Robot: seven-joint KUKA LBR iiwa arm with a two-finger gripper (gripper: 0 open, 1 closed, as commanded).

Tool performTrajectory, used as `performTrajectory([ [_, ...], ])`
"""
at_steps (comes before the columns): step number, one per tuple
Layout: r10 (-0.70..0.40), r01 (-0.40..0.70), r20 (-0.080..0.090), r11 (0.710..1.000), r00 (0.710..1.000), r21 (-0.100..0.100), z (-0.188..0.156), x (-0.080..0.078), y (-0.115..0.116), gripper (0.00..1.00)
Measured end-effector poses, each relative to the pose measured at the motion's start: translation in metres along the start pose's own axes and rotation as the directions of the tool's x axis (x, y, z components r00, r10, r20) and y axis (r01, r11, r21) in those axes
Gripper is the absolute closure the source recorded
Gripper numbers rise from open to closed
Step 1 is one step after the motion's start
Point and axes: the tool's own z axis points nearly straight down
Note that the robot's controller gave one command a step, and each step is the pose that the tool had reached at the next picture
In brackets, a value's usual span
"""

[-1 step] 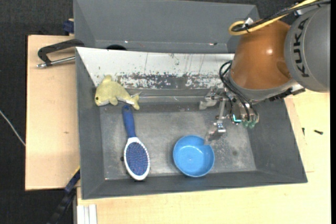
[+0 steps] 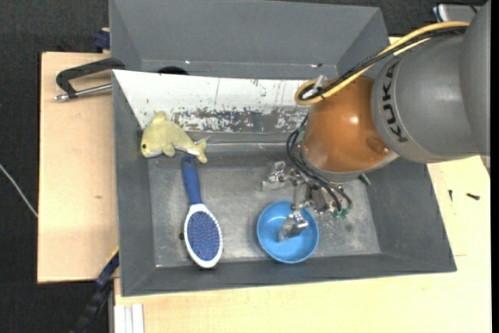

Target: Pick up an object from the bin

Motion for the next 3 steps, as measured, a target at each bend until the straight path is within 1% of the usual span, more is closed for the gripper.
performTrajectory([
  [1, 0.0, 0.0, 0.009, 1.0, 1.0, 0.002, -0.004, -0.003, -0.001, 1.0],
  [2, -0.02, 0.02, 0.015, 1.0, 1.0, 0.0, -0.071, 0.001, 0.044, 1.0],
  [3, -0.037, 0.037, 0.018, 0.999, 0.999, 0.004, -0.158, -0.001, 0.028, 1.0],
])
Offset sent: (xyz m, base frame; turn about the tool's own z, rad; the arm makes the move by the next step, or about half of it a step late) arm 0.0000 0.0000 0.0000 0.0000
